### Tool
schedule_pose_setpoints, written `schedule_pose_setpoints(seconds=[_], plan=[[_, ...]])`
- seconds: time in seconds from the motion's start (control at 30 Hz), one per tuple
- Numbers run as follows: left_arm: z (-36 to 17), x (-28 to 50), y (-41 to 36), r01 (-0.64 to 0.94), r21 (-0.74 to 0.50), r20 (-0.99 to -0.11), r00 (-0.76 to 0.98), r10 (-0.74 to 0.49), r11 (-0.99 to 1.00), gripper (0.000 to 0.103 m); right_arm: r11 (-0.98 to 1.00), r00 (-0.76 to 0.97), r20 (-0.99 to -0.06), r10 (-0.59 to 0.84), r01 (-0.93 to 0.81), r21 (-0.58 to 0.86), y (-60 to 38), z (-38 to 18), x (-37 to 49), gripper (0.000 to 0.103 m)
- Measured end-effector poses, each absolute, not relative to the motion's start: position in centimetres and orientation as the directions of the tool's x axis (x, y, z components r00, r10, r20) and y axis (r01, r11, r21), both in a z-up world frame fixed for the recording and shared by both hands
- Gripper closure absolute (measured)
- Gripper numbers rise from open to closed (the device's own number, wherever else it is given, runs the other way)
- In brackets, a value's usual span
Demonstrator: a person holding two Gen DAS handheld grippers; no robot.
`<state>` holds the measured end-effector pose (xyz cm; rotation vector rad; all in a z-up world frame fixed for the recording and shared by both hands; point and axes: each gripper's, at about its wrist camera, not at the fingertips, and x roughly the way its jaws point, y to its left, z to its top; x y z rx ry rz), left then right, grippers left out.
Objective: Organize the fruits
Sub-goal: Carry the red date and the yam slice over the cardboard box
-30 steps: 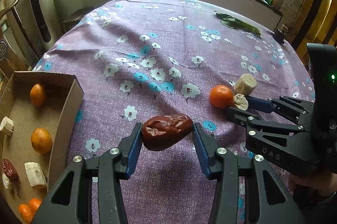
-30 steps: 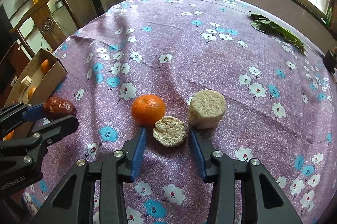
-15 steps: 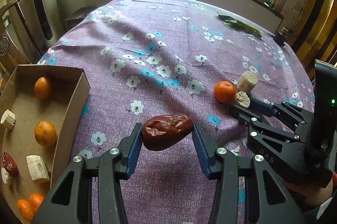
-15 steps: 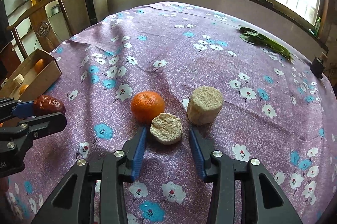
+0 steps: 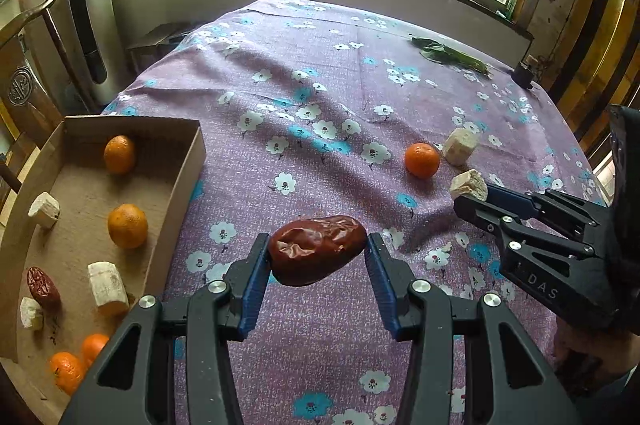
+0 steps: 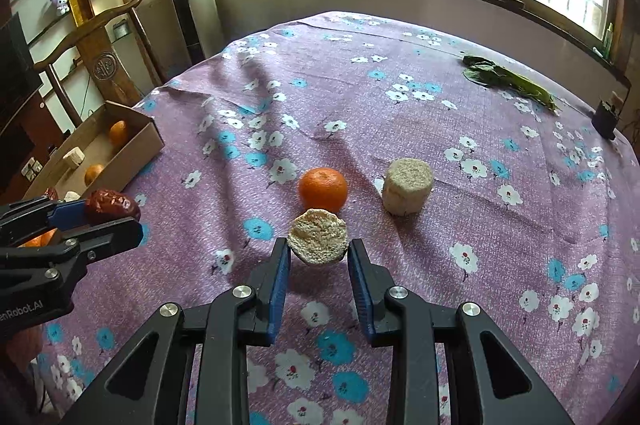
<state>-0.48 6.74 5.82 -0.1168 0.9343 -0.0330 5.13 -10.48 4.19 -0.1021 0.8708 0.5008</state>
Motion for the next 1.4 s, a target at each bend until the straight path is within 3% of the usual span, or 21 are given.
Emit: schedule_pose_setpoints(seconds=[0.77, 1.4], plan=[[7.7, -7.1, 14.0, -0.168, -0.029, -0.749, 0.656, 0.090, 0.985, 0.056, 0.760, 0.459, -0.711, 0.533, -0.630, 0.162, -2.2, 6.7, -1.9, 0.070], [7.7, -6.1, 22.6, -0.290, -0.028, -0.764, 0.623, 0.167, 0.957, 0.056, 0.637, 0.364, -0.725, 0.585, -0.759, 0.133, 6.4, 7.2, -2.1, 0.070]])
